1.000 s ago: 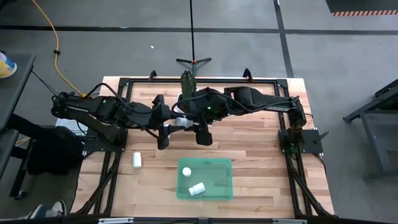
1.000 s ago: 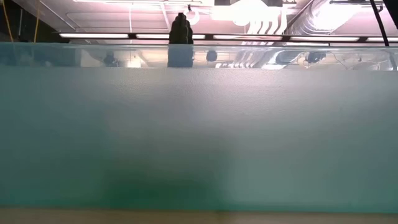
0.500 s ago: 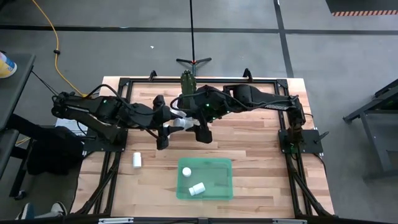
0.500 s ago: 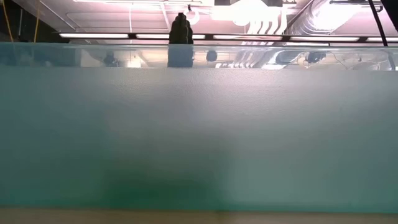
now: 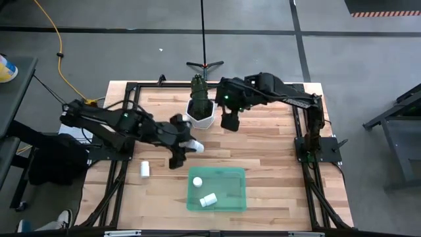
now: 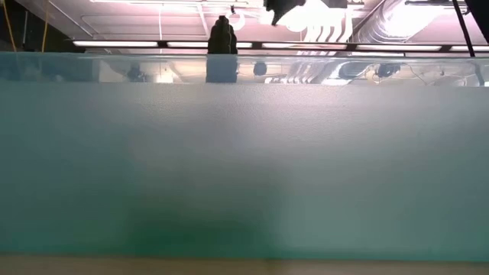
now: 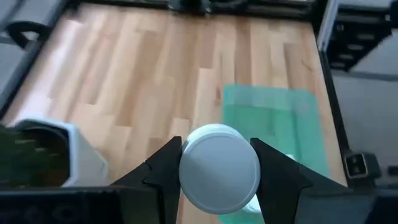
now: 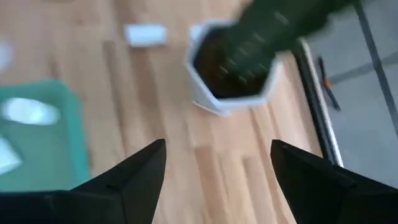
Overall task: Pick and place pill bottles into a basket
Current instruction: Put the white pill bottle into the green bin
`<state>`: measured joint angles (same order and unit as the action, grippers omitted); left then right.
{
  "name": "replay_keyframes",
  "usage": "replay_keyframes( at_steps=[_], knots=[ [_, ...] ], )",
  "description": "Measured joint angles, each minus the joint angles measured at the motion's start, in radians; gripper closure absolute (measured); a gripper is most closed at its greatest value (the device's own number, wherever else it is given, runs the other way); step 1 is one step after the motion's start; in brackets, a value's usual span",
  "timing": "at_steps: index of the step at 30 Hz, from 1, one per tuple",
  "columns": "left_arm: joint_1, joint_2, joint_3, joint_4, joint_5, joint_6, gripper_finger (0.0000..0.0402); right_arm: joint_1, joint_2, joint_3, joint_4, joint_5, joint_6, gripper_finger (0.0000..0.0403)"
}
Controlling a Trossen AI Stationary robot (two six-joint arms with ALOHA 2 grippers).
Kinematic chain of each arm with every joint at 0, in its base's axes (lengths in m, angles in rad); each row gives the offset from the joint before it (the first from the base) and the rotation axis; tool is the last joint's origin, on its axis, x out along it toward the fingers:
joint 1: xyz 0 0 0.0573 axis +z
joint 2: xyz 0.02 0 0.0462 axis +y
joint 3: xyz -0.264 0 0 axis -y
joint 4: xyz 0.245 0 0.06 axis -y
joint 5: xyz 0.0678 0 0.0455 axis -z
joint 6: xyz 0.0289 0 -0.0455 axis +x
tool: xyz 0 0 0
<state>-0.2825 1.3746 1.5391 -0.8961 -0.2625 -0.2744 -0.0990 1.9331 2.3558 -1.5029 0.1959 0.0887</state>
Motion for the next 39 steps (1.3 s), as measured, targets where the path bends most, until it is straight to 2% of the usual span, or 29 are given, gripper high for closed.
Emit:
replay_keyframes(
  at_steps=[9, 22, 27, 32, 39],
  knots=[
    [0.001, 0.125, 0.0, 0.018, 0.051, -0.01, 0.0209, -0.043, 0.002, -0.009, -0.025, 0.016, 0.044, 0.0123],
    [-0.016, 0.276, 0.0, 0.05, 0.102, -0.093, 0.0209, -0.12, 0.0, -0.005, -0.069, 0.182, 0.004, 0.0123],
    [-0.033, 0.312, 0.001, 0.088, 0.105, -0.113, 0.0209, -0.191, -0.058, -0.005, -0.068, 0.025, -0.052, 0.0123],
    [-0.033, 0.333, 0.0, 0.09, 0.104, -0.133, 0.0209, -0.238, -0.168, -0.005, -0.067, -0.125, -0.09, 0.0123],
    [-0.032, 0.353, 0.001, 0.106, 0.128, -0.142, 0.0209, -0.203, -0.293, -0.003, -0.06, -0.239, -0.098, 0.0123]
  ],
)
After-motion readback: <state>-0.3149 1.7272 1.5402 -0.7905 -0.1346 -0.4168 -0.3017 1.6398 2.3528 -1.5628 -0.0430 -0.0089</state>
